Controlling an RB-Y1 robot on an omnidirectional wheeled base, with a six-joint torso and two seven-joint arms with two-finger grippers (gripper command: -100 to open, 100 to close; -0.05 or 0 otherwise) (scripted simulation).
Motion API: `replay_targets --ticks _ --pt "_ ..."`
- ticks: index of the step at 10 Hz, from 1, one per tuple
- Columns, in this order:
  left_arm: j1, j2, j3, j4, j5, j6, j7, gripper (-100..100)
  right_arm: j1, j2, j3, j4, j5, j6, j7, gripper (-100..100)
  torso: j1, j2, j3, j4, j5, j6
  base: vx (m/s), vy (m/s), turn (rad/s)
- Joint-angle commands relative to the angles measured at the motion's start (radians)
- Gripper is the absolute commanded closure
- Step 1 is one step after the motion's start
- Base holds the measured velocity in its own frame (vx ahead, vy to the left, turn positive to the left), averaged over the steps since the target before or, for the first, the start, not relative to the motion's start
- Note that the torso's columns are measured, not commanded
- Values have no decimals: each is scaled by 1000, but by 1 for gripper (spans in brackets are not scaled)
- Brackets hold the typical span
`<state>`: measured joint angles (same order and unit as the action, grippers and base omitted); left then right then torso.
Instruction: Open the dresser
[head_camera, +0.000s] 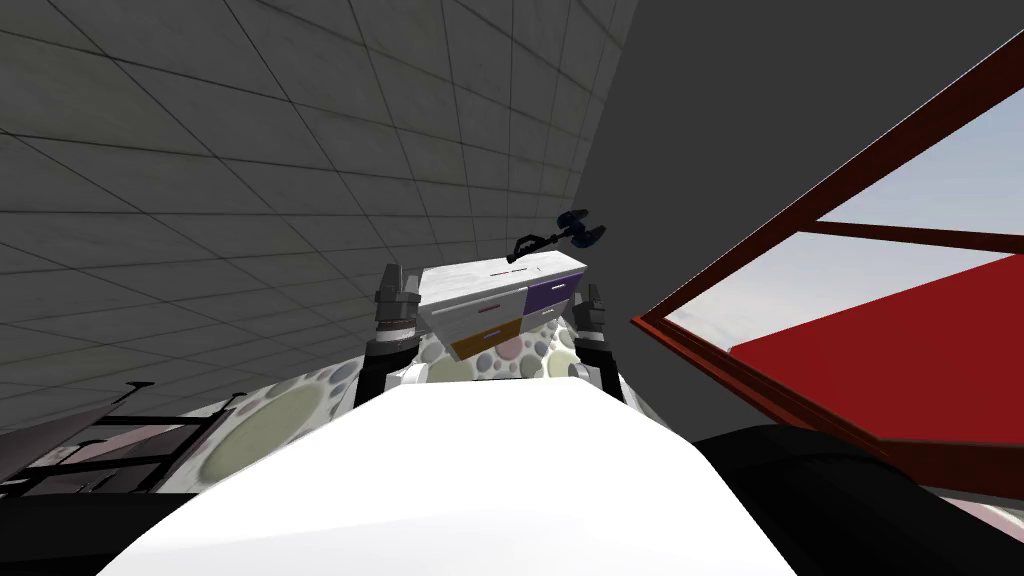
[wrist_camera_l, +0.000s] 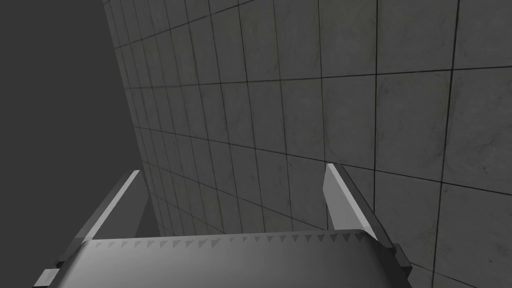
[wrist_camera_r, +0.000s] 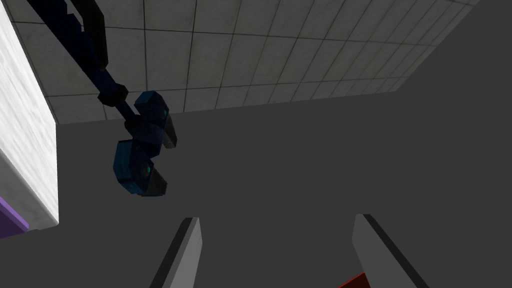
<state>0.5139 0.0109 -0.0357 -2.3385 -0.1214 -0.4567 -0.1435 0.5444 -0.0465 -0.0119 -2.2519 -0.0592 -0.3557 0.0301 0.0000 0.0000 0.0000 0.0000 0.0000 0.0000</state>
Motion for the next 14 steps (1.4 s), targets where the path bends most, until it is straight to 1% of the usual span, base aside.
replay_targets --ticks 1,3,9,10,11,14 --pt "0 0 0 0 0 0 0 0 0 0 0 0 0 0 0 0 0 40 -82 41 0 0 0 0 0" --pt "0 0 0 0 0 0 0 0 0 0 0 0 0 0 0 0 0 175 -351 176 0 0 0 0 0" --pt "0 0 0 0 0 0 0 0 0 0 0 0 0 0 0 0 0 618 -1234 617 0 0 0 0 0" --pt "0 0 0 0 0 0 0 0 -4 -34 7 13 36 21 10 -100 0 691 -1382 691 0 0 10 10 98" --pt "0 0 0 0 0 0 0 0 -6 -47 11 21 60 35 16 -100 1 725 -1451 724 0 0 9 13 117" --pt "0 0 0 0 0 0 0 0 -16 -76 30 53 153 94 43 -100 0 737 -1476 737 0 0 18 21 130"
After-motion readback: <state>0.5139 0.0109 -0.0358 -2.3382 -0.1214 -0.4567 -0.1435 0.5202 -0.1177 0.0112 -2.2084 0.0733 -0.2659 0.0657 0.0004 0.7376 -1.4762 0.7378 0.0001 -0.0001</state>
